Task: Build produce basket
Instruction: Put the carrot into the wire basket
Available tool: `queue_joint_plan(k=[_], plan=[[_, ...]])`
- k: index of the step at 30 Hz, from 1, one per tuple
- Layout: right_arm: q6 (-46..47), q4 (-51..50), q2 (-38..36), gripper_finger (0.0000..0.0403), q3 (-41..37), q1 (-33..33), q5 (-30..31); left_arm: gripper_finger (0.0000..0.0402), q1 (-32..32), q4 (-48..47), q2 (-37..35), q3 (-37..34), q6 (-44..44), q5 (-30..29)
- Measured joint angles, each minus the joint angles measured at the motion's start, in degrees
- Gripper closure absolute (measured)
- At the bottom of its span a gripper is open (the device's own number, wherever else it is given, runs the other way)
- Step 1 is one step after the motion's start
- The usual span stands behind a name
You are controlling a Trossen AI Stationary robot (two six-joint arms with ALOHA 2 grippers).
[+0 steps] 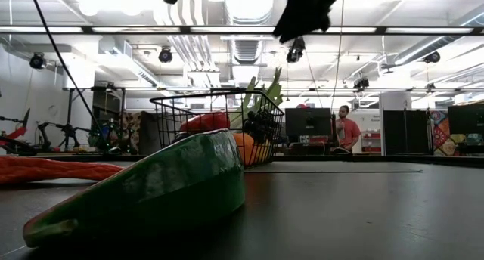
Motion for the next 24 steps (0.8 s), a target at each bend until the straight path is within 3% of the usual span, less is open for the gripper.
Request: queue_joint_plan(k=[9, 14, 18, 24], plan=[[0.01, 6.91, -6.93, 0.0212, -7.97, 11.14, 0.00, 0.0126, -5.65, -11.99, 2.14, 1.07, -16.21, -1.81], [-0.07, 13.80, -9.35, 0.0216, -12.58, 14.20, 0.35, 0.0126, -7.98, -30.61, 6.26, 4.76, -29.44, -1.39], [-0.18, 17.36, -10.75, 0.0216, -15.49, 14.61, 0.46, 0.0126, -10.50, -44.51, 11.05, 7.82, -38.32, 3.65], [-0.18, 20.32, -11.61, 0.0218, -18.44, 14.54, 0.48, 0.0126, -15.19, -53.23, 19.25, 8.93, -39.47, 10.73]])
